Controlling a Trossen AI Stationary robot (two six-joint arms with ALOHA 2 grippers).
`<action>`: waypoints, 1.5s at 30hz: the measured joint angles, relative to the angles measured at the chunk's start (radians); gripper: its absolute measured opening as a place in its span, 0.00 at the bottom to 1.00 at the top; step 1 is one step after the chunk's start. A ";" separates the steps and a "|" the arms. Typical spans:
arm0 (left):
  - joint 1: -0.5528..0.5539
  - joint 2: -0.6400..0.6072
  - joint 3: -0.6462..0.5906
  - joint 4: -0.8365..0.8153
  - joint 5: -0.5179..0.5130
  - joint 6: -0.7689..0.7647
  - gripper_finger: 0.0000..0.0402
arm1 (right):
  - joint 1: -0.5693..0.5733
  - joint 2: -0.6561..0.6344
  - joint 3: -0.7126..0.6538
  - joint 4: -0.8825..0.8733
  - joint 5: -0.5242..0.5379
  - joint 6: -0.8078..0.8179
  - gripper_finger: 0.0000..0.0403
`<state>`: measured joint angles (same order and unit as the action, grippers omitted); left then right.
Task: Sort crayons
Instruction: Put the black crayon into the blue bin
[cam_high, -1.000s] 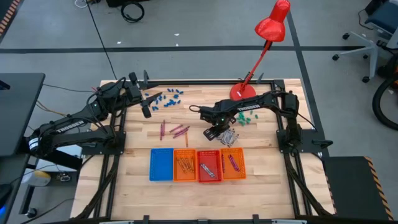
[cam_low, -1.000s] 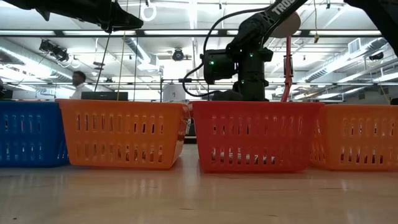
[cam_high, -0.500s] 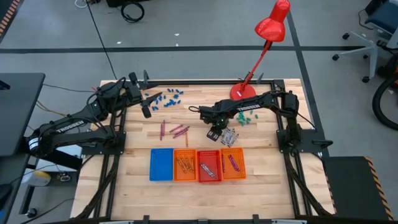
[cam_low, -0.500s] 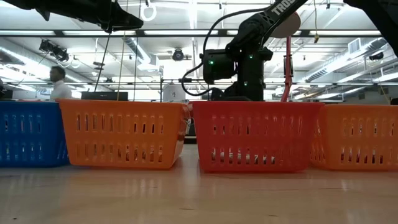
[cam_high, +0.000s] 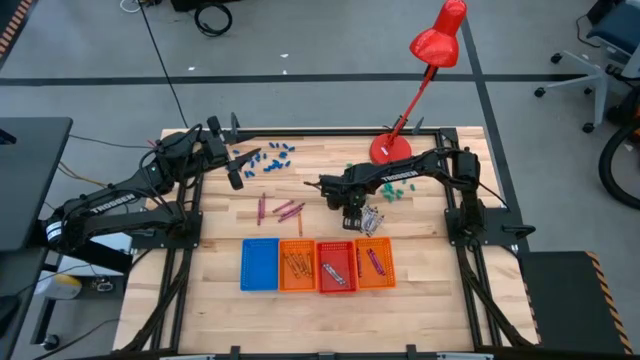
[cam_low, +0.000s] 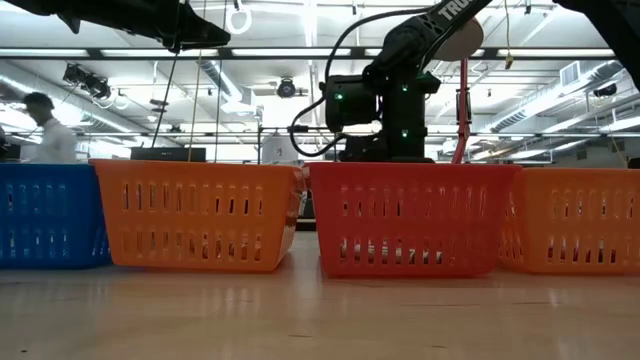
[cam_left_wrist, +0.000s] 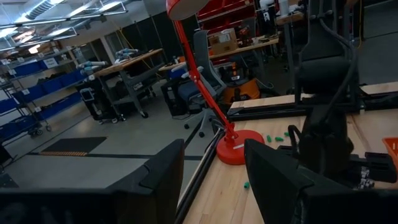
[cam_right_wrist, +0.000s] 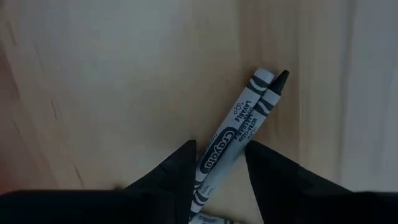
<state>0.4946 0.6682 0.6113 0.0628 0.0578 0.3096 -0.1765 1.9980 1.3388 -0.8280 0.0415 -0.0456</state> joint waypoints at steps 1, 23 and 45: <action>0.000 0.000 0.000 0.000 0.000 0.000 0.45 | 0.001 0.000 0.000 0.001 0.004 -0.016 0.36; 0.000 0.000 0.000 -0.003 -0.001 0.016 0.45 | 0.020 0.004 0.046 -0.024 0.018 0.069 0.13; -0.005 0.379 0.002 0.182 0.018 -0.004 0.45 | 0.173 0.001 0.118 0.018 0.012 0.128 0.13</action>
<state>0.4895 1.0472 0.6132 0.2446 0.0762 0.3059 -0.0036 1.9991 1.4567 -0.8096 0.0532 0.0821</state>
